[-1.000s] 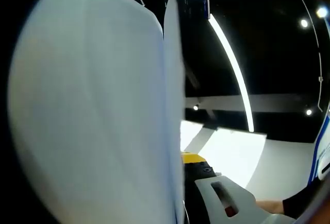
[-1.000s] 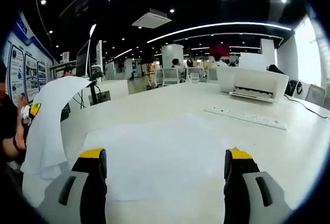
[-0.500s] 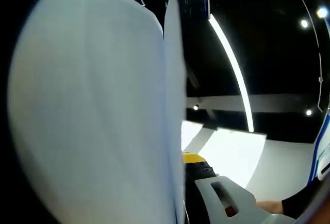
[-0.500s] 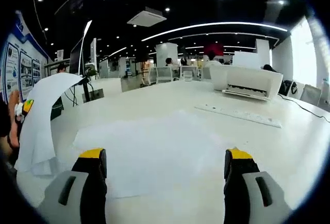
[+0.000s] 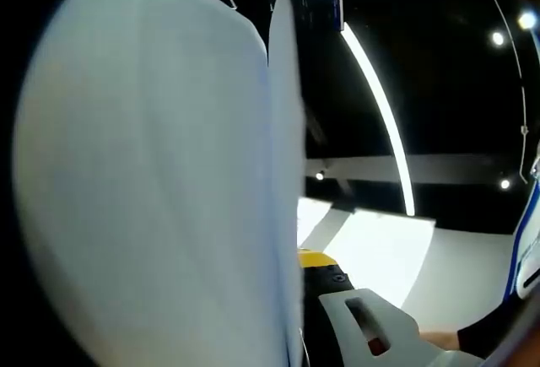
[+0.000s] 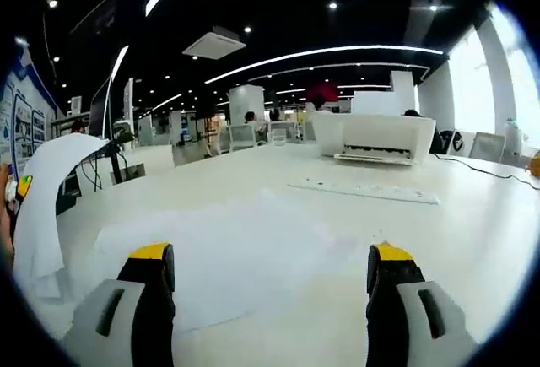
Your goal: Organize the stack of printing papers by aligning and flattening the scattered papers on the table
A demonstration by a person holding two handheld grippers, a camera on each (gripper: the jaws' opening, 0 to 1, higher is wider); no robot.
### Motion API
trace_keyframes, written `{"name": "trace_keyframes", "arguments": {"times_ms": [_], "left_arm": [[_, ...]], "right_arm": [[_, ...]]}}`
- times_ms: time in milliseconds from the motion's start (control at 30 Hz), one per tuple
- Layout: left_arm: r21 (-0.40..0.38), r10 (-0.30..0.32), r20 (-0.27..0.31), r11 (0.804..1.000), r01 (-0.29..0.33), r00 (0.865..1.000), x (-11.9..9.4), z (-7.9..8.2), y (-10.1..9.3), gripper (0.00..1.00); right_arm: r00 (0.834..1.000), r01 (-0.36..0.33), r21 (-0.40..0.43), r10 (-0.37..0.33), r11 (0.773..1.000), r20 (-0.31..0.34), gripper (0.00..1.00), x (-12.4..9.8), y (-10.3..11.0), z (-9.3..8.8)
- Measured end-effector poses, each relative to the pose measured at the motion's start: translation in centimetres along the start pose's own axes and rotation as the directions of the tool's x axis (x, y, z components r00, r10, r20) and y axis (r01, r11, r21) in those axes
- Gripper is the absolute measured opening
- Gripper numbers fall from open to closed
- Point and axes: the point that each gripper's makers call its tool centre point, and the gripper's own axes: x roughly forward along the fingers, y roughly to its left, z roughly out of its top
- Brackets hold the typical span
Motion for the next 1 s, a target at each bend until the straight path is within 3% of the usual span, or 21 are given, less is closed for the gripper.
{"name": "trace_keyframes", "arguments": {"times_ms": [467, 867, 1000], "left_arm": [[0.010, -0.004, -0.007, 1.000, 0.004, 1.000, 0.0, 0.0, 0.1, 0.06], [0.004, -0.008, -0.010, 1.000, 0.008, 1.000, 0.1, -0.3, -0.2, 0.06], [0.000, -0.008, -0.012, 1.000, 0.008, 1.000, 0.1, -0.4, -0.3, 0.06]], "right_arm": [[0.999, 0.015, 0.013, -0.015, 1.000, 0.032, 0.90, 1.2, -1.2, 0.5], [1.000, -0.005, -0.098, 0.002, 0.995, -0.031, 0.90, 2.8, -1.6, -0.4], [0.999, -0.011, -0.098, 0.007, 0.995, -0.041, 0.90, 3.6, -2.3, -0.3]]}}
